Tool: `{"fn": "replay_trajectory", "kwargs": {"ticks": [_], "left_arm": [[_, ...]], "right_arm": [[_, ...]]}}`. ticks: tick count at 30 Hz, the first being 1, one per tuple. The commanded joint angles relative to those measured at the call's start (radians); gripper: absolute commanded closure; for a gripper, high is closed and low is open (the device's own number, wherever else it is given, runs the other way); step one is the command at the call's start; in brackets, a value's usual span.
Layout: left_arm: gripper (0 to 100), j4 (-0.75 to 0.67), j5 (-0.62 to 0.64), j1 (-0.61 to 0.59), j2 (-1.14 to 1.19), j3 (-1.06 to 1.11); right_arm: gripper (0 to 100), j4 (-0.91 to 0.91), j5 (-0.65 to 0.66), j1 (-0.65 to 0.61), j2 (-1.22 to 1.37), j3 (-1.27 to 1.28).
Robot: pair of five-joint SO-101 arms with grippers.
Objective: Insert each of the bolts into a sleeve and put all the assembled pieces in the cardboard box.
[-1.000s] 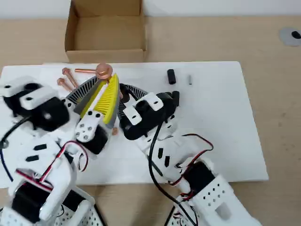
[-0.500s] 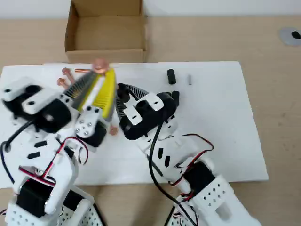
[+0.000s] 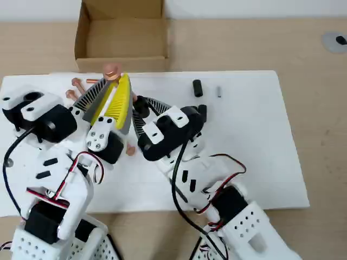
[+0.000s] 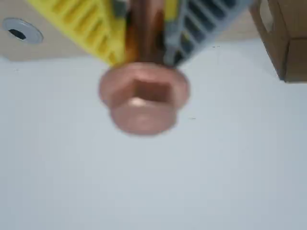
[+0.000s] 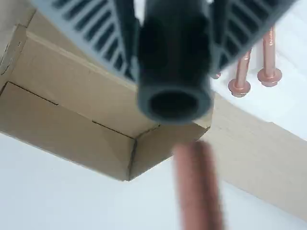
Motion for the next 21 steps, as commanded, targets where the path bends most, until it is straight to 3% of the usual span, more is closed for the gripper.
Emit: {"fn": "replay_trajectory", "kwargs": {"ticks": [1, 18, 21], "left_arm": [[99, -0.028, 0.015, -0.017, -0.004, 0.026], [99, -0.018, 0.035, -0.017, -0.004, 0.075], [88, 0.055, 0.046, -0.008, -0.004, 0.068]], "right_arm": [[98.8, -0.023, -0.005, -0.012, -0.030, -0.067], [98.8, -0.021, -0.005, -0.010, -0.030, -0.073], [98.8, -0.020, -0.005, -0.008, -0.030, -0.073]]}}
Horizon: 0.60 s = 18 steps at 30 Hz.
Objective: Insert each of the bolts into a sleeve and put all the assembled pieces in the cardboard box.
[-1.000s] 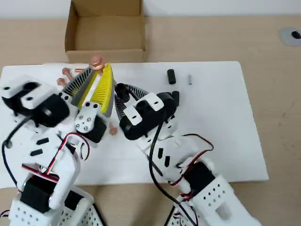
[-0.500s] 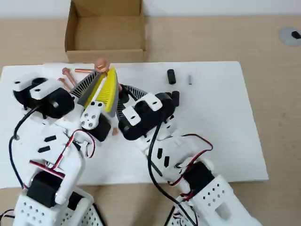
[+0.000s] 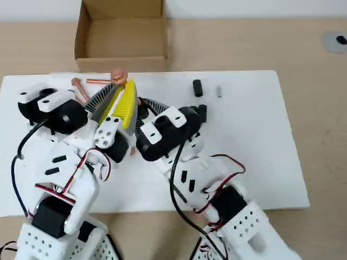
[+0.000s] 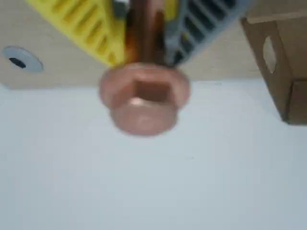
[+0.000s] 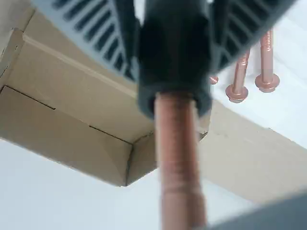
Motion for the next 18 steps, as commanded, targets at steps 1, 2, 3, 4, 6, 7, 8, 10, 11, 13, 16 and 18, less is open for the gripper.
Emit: {"fn": "replay_trajectory", "kwargs": {"ticks": [1, 2, 3, 4, 6, 7, 8, 10, 11, 13, 16, 18], "left_arm": [[86, 0.071, 0.034, 0.000, -0.001, -0.012], [84, 0.098, 0.058, 0.002, -0.001, -0.015], [82, 0.127, 0.086, 0.002, -0.001, -0.025], [81, 0.157, 0.104, 0.002, -0.001, -0.035], [80, 0.196, 0.110, -0.002, 0.005, -0.060], [80, 0.209, 0.110, -0.005, 0.005, -0.069], [80, 0.213, 0.110, -0.006, 0.005, -0.074], [80, 0.215, 0.109, -0.008, 0.005, -0.081], [80, 0.219, 0.109, -0.014, 0.005, -0.089], [80, 0.258, 0.114, -0.026, 0.007, -0.132], [80, 0.341, 0.124, -0.034, 0.007, -0.224], [80, 0.368, 0.137, -0.078, 0.007, -0.288]], "right_arm": [[98.8, -0.020, -0.005, -0.005, -0.031, -0.074], [98.8, -0.020, -0.003, -0.005, -0.031, -0.074], [98.9, -0.020, -0.003, -0.005, -0.031, -0.074], [98.9, -0.020, -0.002, -0.005, -0.031, -0.074], [98.9, -0.018, -0.002, -0.005, -0.030, -0.074], [98.9, -0.018, -0.002, -0.005, -0.030, -0.071], [98.9, -0.018, -0.002, -0.005, -0.030, -0.070], [98.9, -0.018, -0.002, -0.005, -0.030, -0.068], [98.9, -0.018, -0.002, -0.007, -0.028, -0.068], [98.9, -0.018, -0.002, -0.005, -0.027, -0.068], [98.9, -0.020, -0.003, 0.021, -0.019, -0.067], [98.9, -0.026, -0.005, 0.058, 0.005, -0.079]]}}
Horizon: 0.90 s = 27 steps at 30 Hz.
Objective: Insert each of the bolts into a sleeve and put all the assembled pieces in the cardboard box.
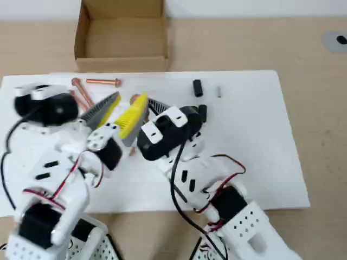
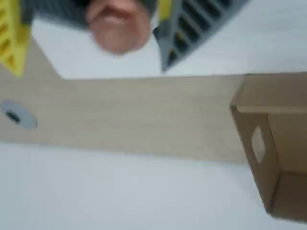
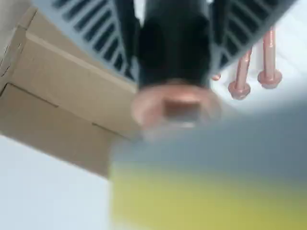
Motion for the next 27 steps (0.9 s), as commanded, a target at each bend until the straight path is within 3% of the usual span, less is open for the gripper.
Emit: {"fn": "replay_trajectory", "kwargs": {"ticks": [1, 5, 8, 12, 19, 27], "left_arm": [[81, 0.035, 0.014, -0.098, 0.004, -0.147], [93, 0.041, 0.003, -0.276, 0.004, -0.170], [94, 0.060, -0.061, -0.365, 0.002, -0.114], [94, 0.058, -0.058, -0.465, -0.004, -0.023], [94, 0.057, -0.058, -0.539, -0.004, 0.058], [94, 0.055, -0.061, -0.542, -0.005, 0.115]], "right_arm": [[98.9, -0.026, -0.005, 0.067, 0.028, -0.104], [98.9, -0.025, -0.006, 0.137, 0.219, -0.280], [98.9, -0.023, -0.006, 0.150, 0.440, -0.453], [98.9, -0.023, -0.006, 0.151, 0.748, -0.694], [98.9, -0.023, -0.006, 0.209, 1.239, -1.145], [98.9, -0.020, -0.006, 0.285, 1.732, -1.624]]}}
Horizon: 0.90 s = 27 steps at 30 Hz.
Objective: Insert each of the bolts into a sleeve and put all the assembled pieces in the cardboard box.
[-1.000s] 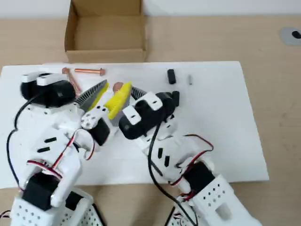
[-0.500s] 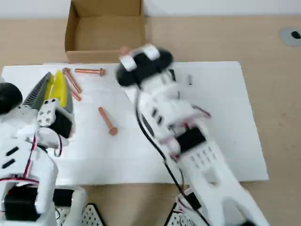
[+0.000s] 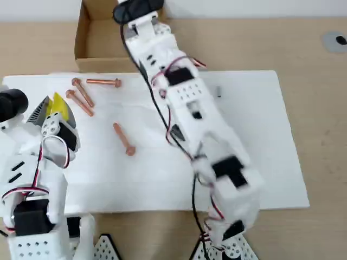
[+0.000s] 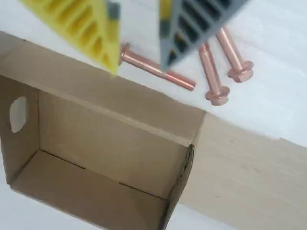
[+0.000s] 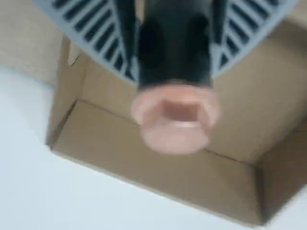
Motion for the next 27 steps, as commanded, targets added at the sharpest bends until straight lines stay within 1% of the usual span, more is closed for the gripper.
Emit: {"fn": "replay_trajectory", "kwargs": {"ticks": [1, 9, 11, 14, 16, 19, 22, 24, 27], "left_arm": [[94, -0.003, -0.006, -0.015, -0.005, 0.003], [94, -0.005, -0.006, -0.011, -0.005, 0.058], [94, -0.011, -0.006, -0.009, -0.004, 0.072], [94, -0.074, -0.009, -0.011, -0.004, 0.121], [94, -0.118, -0.006, -0.015, 0.002, 0.153], [91, -0.164, -0.002, -0.015, 0.005, 0.189], [87, -0.216, 0.086, -0.015, 0.030, 0.199], [87, -0.244, 0.121, -0.017, 0.094, 0.167], [87, -0.273, 0.129, -0.017, 0.278, 0.069]], "right_arm": [[98.8, -0.020, -0.006, 0.042, 0.170, -0.266], [97.9, -0.017, -0.003, 0.071, 0.558, -0.616], [93.2, 0.002, -0.003, 0.073, 0.638, -0.691], [81.7, 0.051, -0.006, 0.076, 0.742, -0.806], [76.9, 0.087, -0.006, 0.076, 0.796, -0.878], [76.3, 0.163, -0.008, 0.076, 0.845, -1.003], [76.3, 0.269, -0.043, 0.077, 0.854, -1.139], [76.3, 0.350, -0.068, 0.079, 0.854, -1.244], [76.3, 0.482, -0.071, 0.082, 0.857, -1.417]]}}
